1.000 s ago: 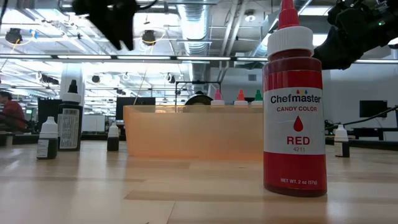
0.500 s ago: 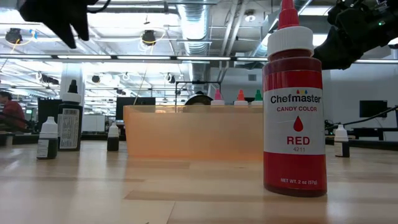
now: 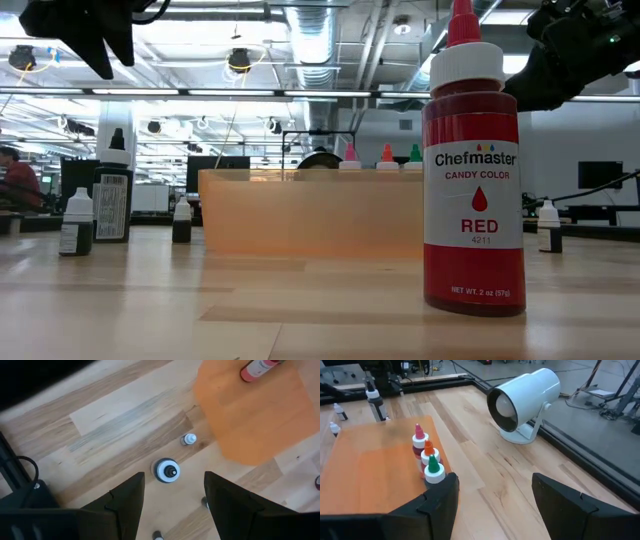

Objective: Pick & Place food coloring
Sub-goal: Put the large black food coloring into the orange bin

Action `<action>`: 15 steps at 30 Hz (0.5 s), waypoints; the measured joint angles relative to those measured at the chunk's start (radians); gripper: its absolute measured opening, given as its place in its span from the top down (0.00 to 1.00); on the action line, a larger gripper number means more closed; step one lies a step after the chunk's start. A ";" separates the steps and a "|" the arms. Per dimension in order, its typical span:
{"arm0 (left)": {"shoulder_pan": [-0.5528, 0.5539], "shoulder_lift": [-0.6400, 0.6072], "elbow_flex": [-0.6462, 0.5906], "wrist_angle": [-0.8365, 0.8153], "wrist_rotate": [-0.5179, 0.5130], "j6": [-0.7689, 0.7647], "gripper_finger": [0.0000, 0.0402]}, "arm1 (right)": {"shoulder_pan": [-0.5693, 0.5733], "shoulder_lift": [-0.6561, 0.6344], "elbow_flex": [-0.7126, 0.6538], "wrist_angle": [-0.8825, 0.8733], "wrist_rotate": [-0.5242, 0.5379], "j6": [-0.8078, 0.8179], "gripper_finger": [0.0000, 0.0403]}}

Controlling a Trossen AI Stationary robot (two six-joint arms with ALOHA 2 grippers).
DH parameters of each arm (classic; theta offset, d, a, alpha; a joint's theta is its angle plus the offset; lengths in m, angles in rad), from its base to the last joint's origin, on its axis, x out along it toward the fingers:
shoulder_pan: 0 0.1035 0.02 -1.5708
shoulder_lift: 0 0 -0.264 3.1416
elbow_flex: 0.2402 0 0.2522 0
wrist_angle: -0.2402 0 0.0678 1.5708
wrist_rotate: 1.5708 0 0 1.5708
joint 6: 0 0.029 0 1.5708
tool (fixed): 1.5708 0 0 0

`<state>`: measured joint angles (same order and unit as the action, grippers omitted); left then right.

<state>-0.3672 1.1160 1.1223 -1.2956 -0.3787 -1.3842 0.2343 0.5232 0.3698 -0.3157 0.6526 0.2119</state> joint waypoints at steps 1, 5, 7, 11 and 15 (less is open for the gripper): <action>0.000 0.000 0.000 -0.004 -0.002 0.000 0.51 | 0.002 -0.005 0.000 0.000 -0.003 -0.001 0.41; 0.000 0.000 0.000 -0.005 -0.012 -0.002 0.51 | 0.010 -0.051 0.000 -0.022 -0.026 -0.002 0.41; 0.000 0.000 0.000 -0.005 -0.022 -0.007 0.51 | 0.012 -0.087 -0.001 -0.037 -0.053 -0.003 0.41; 0.000 0.000 0.000 -0.005 -0.027 -0.014 0.51 | 0.031 -0.180 -0.001 -0.078 -0.102 -0.010 0.41; 0.000 0.000 0.000 -0.005 -0.027 -0.028 0.51 | 0.063 -0.279 -0.001 -0.120 -0.138 -0.012 0.41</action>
<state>-0.3672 1.1163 1.1221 -1.3003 -0.4057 -1.4119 0.2972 0.2446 0.3691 -0.4353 0.5146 0.2003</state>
